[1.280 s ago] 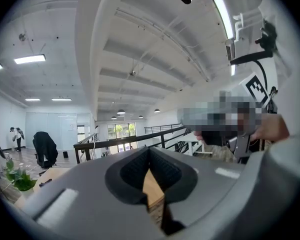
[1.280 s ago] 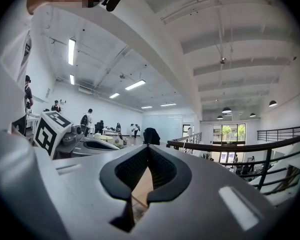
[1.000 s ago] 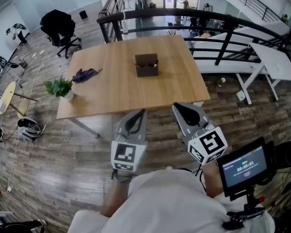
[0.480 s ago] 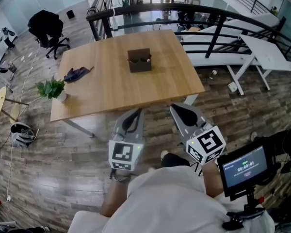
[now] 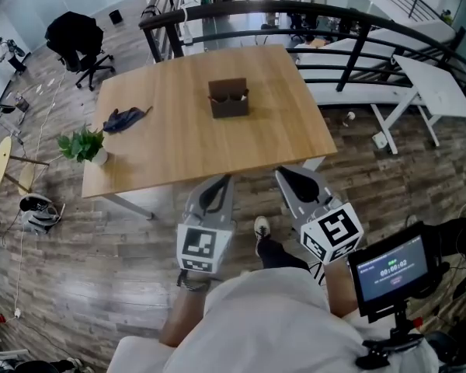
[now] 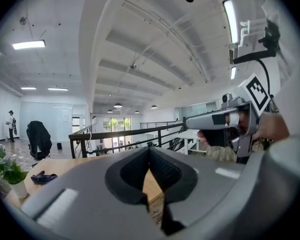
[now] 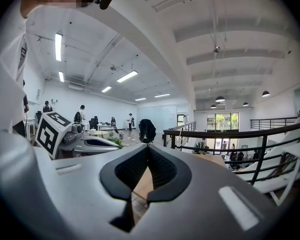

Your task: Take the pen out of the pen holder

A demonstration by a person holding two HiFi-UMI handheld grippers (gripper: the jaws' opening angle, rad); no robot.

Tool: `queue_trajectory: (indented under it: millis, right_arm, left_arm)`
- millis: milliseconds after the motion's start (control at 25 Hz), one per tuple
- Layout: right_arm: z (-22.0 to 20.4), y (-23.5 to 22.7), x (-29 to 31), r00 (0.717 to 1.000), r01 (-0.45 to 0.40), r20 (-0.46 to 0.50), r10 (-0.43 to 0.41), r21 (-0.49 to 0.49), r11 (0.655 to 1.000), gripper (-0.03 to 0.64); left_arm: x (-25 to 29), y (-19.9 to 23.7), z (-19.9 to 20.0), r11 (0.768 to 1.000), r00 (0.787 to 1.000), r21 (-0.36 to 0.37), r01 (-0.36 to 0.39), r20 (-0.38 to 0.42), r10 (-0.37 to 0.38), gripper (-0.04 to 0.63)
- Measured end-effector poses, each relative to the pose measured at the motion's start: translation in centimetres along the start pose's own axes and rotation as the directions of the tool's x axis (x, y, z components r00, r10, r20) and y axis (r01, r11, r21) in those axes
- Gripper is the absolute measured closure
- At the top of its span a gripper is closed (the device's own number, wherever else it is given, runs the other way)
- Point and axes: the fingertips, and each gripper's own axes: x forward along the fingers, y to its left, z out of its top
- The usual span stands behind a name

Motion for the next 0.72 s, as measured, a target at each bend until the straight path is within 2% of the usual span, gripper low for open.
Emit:
queue_trajectory:
  millis: [360, 720]
  right_arm:
    - [0.1, -5.4, 6.5, 0.998, -0.053, 0.016, 0.053, 0.03, 0.998, 0.614]
    - [0.2, -11.0, 10.3, 0.996, -0.09, 0.007, 0.09, 0.017, 0.996, 0.614]
  left_arm:
    - [6.1, 4.3, 0.5, 0.998, 0.998, 0.028, -0.052, -0.039, 0.053, 0.596]
    - [12.4, 5.9, 0.8, 0.997, 0.994, 0.013, -0.083, -0.065, 0.083, 0.595]
